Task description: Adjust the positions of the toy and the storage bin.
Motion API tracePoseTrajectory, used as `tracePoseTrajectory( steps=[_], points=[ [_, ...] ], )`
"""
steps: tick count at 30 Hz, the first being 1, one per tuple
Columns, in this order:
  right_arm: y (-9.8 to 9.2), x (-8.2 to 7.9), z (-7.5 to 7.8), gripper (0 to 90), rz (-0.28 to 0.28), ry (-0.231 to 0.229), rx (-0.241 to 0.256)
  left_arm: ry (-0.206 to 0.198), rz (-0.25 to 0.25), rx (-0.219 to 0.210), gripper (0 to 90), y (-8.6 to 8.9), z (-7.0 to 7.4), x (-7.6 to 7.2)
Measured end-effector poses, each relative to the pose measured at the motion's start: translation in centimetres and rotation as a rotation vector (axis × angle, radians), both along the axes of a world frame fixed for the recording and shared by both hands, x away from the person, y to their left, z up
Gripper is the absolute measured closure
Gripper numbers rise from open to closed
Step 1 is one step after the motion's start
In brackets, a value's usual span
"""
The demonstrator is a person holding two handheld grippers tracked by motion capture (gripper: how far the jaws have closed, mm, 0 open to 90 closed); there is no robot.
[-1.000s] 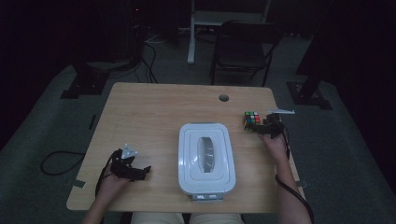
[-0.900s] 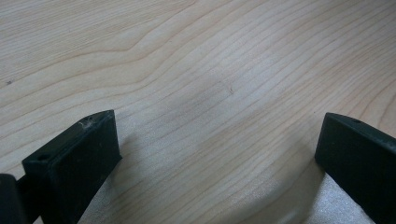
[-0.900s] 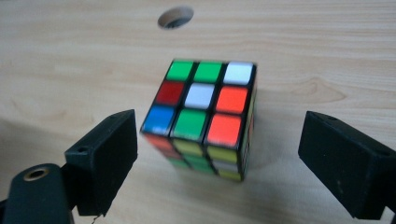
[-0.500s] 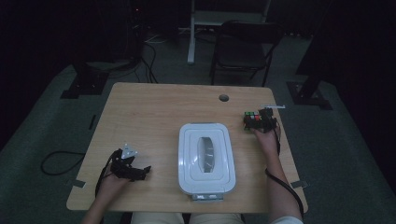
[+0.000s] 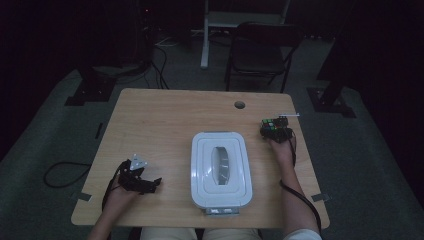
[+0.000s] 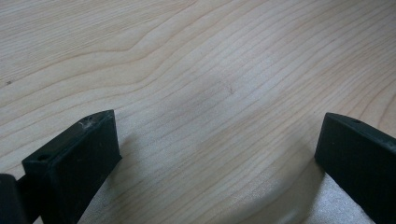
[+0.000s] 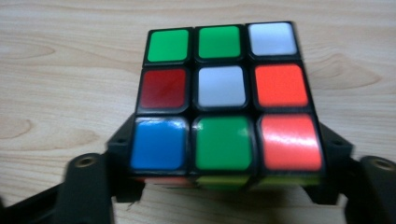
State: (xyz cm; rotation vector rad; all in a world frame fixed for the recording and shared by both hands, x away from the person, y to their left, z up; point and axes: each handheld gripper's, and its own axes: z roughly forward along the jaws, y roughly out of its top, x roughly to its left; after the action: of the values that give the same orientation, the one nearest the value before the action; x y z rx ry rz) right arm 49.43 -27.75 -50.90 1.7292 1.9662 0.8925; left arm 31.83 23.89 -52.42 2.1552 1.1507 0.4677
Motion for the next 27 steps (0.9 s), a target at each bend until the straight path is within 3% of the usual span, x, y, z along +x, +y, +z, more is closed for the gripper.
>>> tracePoseTrajectory(
  steps=[5,8,14,21,23,27],
  points=[
    [-0.2,-0.5,0.6,33.8,-0.013,-0.026,-0.031,0.001,-0.002,0.002,0.6,0.0,0.0,0.0],
    [-0.5,-1.0,0.9,33.9,-0.017,-0.044,-0.019,0.001,-0.003,0.003,0.6,0.0,0.0,-0.1],
    [-0.7,-2.3,1.8,33.9,0.017,-0.051,-0.021,0.0,-0.001,0.003,0.6,0.0,0.0,-0.1],
    [-0.9,-4.6,2.8,33.9,0.035,-0.093,-0.052,0.0,0.002,0.002,0.5,0.0,0.0,-0.1],
    [-1.3,-6.0,3.3,33.9,0.034,-0.118,-0.067,0.0,0.003,0.002,0.5,0.0,0.0,-0.1],
    [-1.9,-7.4,3.7,33.9,0.047,-0.113,-0.072,0.001,0.004,0.003,0.5,0.0,0.0,-0.1]
  ],
)
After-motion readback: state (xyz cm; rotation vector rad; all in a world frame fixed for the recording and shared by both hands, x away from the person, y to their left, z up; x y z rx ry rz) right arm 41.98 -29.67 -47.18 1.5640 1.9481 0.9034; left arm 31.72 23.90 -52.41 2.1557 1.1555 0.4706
